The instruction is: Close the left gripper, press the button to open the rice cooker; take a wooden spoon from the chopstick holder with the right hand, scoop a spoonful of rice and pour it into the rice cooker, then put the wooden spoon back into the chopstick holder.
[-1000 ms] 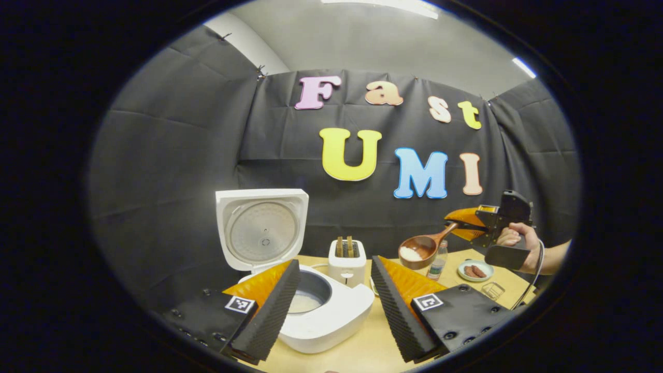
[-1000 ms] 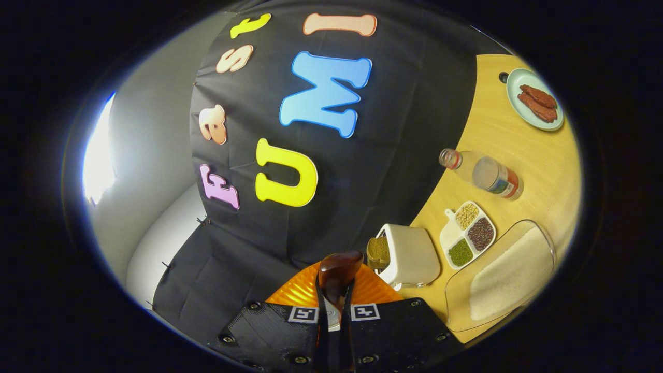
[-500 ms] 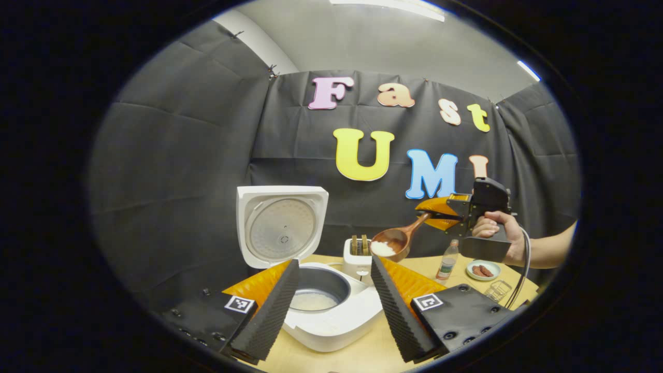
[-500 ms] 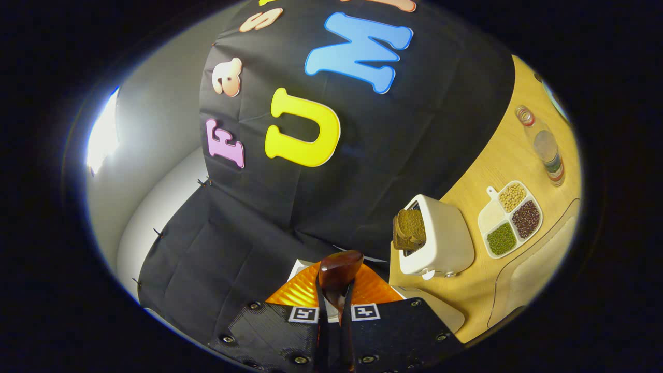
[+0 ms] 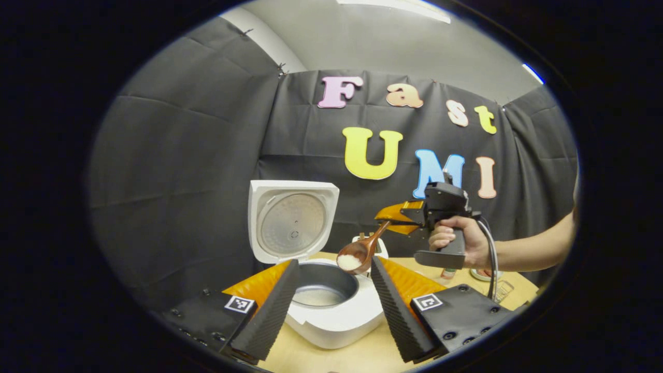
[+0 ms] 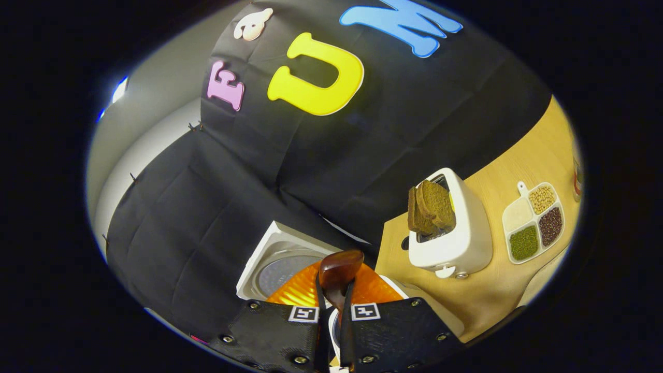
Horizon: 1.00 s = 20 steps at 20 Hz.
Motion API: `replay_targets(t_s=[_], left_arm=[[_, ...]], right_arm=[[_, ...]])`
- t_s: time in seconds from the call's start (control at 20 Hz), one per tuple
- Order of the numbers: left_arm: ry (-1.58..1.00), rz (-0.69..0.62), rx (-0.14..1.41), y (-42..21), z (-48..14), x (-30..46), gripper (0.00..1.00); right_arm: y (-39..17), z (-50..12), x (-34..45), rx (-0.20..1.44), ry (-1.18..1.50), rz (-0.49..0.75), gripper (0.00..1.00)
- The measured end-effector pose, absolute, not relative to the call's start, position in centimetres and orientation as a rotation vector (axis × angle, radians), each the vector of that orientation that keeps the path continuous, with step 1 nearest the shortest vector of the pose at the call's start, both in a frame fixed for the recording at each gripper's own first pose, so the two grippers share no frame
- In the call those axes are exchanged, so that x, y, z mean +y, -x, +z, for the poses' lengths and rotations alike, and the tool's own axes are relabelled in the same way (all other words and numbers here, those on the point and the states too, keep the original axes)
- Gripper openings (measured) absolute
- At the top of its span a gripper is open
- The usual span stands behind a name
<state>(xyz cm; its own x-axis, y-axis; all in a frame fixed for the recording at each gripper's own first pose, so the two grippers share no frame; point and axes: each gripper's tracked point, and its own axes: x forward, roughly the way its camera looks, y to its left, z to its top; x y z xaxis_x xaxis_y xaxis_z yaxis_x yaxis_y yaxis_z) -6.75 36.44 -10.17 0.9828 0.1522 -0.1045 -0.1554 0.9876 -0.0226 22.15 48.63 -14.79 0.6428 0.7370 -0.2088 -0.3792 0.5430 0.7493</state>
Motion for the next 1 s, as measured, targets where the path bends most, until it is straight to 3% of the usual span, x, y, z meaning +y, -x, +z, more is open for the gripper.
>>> replay_targets(t_s=[0.35,1.0], left_arm=[[0.046,0.190,0.105,7.9,-11.7,37.3,0.95],[0.054,0.259,0.109,9.8,-12.2,38.6,0.93]], right_arm=[[-21.1,-16.3,54.8,0.474,-0.281,0.737,0.08],[-16.1,-15.7,61.7,0.210,0.317,0.985,0.09]])
